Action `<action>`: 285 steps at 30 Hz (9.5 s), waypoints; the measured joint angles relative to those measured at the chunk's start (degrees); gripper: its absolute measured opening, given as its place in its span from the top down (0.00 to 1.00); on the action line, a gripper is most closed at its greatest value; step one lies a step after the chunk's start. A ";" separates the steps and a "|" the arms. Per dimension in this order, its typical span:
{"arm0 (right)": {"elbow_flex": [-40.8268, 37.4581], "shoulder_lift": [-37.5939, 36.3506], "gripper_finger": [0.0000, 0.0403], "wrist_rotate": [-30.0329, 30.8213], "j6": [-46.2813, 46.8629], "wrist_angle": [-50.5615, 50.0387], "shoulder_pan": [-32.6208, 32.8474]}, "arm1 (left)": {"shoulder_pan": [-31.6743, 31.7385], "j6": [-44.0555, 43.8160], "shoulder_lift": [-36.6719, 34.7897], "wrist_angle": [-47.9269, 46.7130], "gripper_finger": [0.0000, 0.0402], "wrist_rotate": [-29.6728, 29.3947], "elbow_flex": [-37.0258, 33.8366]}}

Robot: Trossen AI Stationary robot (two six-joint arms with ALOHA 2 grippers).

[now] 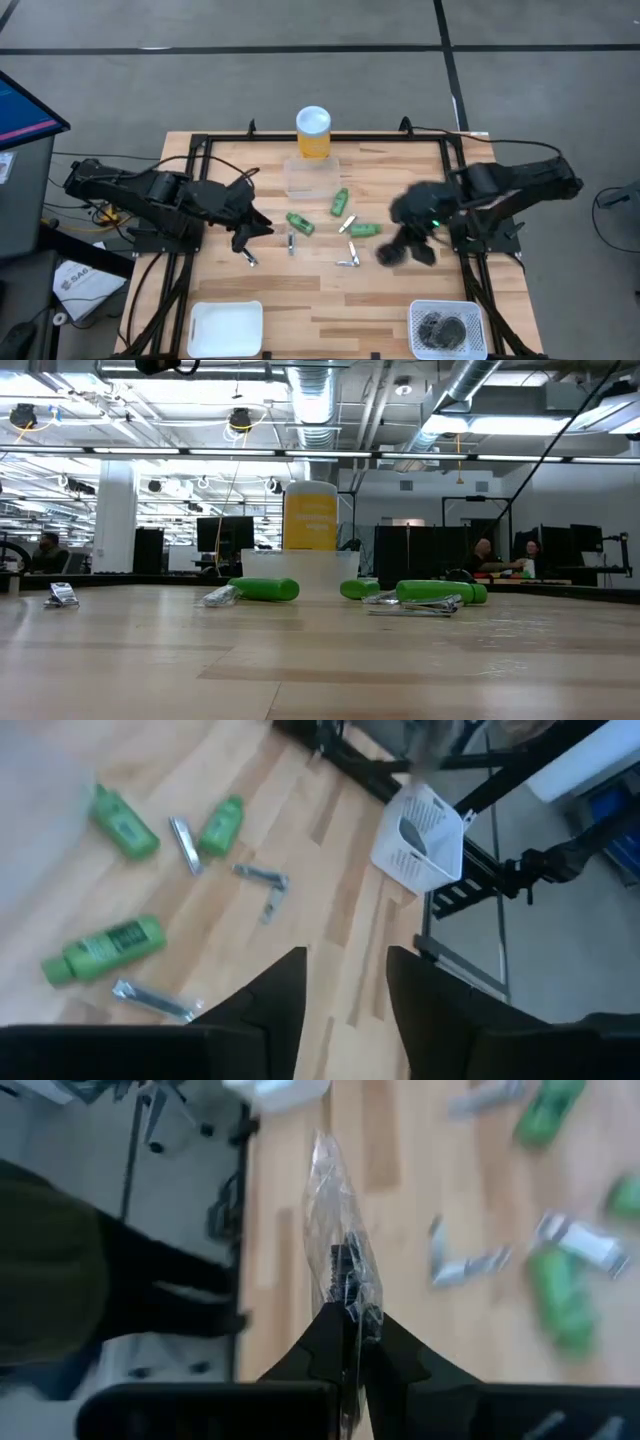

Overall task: Pick & Place Travel size toiletries
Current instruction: Put the black hairbrush into the right white bin, then put the silver nail cutter into the left white bin

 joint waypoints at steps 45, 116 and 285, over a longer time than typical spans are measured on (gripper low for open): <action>-2.13 28.65 0.90 -17.41 6.63 -5.22 32.18 | -0.02 5.99 -3.76 0.72 0.71 -6.37 -0.04; -3.02 -9.91 0.40 36.26 33.08 -12.57 24.86 | -4.78 -65.93 27.08 -17.52 0.17 0.72 -14.43; -3.02 -9.95 0.40 36.01 31.17 -5.90 20.05 | -0.59 -27.71 7.35 3.50 0.58 1.32 -10.58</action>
